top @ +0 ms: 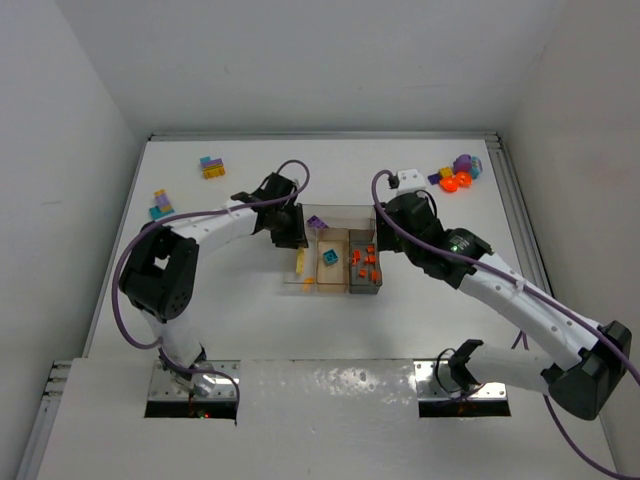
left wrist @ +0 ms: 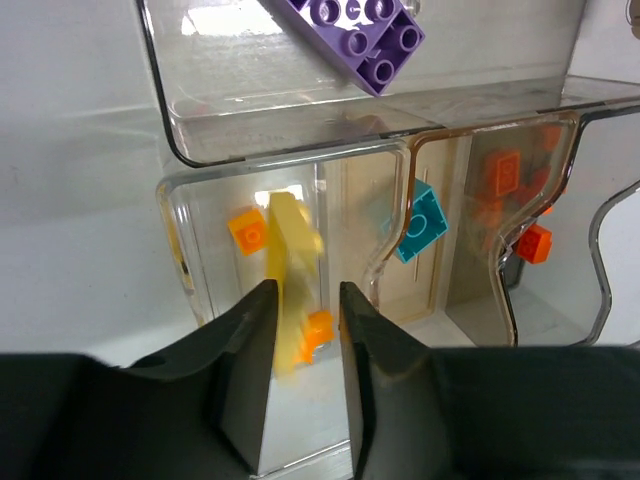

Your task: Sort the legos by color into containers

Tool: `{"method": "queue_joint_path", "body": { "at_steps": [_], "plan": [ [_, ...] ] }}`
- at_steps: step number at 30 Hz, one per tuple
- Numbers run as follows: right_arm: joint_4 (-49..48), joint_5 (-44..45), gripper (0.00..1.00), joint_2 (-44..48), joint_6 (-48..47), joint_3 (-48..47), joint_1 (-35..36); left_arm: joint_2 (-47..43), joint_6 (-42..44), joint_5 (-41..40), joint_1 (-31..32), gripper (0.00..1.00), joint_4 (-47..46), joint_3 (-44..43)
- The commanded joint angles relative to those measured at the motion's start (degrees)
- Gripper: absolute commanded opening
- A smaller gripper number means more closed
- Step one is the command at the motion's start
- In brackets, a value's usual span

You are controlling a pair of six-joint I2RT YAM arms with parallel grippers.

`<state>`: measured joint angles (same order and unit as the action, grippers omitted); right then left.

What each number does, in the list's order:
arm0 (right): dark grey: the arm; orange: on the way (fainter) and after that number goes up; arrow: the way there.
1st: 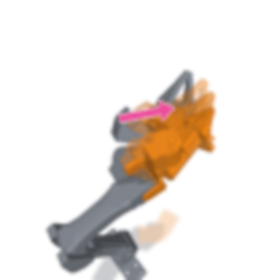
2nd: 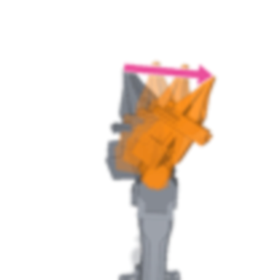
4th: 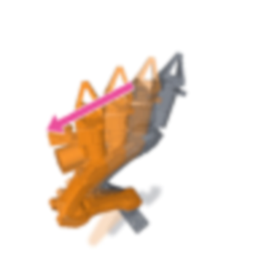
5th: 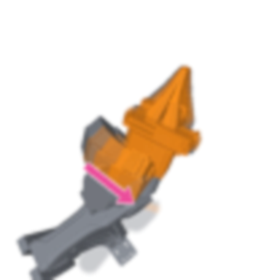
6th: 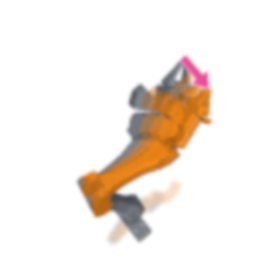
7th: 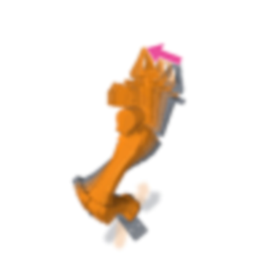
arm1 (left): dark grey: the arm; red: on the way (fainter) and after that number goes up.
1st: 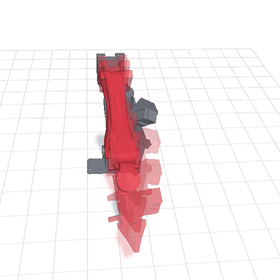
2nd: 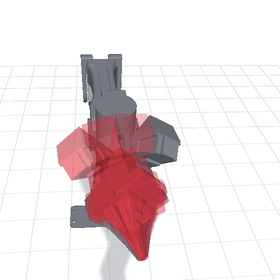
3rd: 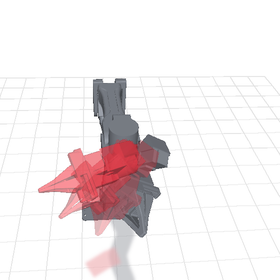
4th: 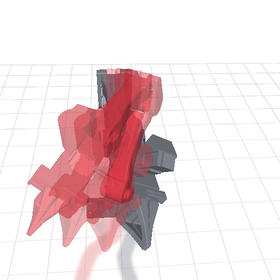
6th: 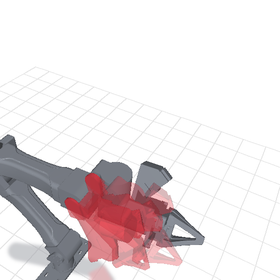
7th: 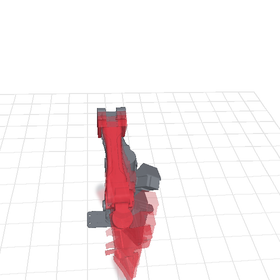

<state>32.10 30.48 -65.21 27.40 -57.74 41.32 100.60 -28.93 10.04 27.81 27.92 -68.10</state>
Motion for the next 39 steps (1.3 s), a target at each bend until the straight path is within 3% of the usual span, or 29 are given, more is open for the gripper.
{"method": "queue_joint_path", "body": {
  "at_steps": [1, 7, 17, 22, 25, 26, 28, 29, 34, 39],
  "plan": [
    [-0.02, -1.47, 0.59, 1.05, 1.60, 0.17, -0.10, -2.51, 0.98, -1.43, 0.31, 0.30, -2.43, -1.25],
    [1.39, -2.26, 0.60, 0.70, 2.66, -0.10, -0.01, -2.69, 1.42, -1.87, 0.31, 0.46, -2.00, -2.30],
    [2.62, -3.14, 0.60, 0.43, 4.24, -0.62, -0.10, -2.42, 7.73, 0.50, 0.23, 0.45, 1.08, -10.82],
    [3.50, -5.78, 0.61, -1.93, 2.93, -3.08, -0.10, -3.12, 18.17, -8.53, 0.22, 0.44, 4.59, -20.83],
    [3.85, -7.27, 0.61, -4.22, 1.87, -5.37, -0.01, -3.65, 23.99, -19.94, -0.48, 0.62, 5.91, -24.97],
    [3.50, -7.62, 0.62, -4.83, 1.17, -6.33, -0.01, -4.26, 24.79, -25.89, -1.87, 0.75, 6.09, -25.94],
    [2.63, -9.12, 0.62, -6.24, 0.38, -6.86, -0.10, -5.06, 27.43, -29.80, -4.51, 0.85, 6.09, -26.12],
    [1.40, -9.64, 0.62, -6.77, -0.58, -7.30, -0.01, -5.84, 27.87, -30.34, -8.70, 0.91, 6.35, -25.86],
    [-1.77, -13.07, 0.62, -11.85, -3.75, -9.76, -0.01, -5.77, 28.13, -24.64, -27.24, 0.95, 11.09, -25.34],
    [-3.44, -15.36, 0.62, -16.08, -6.30, -11.35, -0.10, -2.34, 30.77, -25.25, -36.85, 0.95, 14.88, -25.59]
  ]
}}
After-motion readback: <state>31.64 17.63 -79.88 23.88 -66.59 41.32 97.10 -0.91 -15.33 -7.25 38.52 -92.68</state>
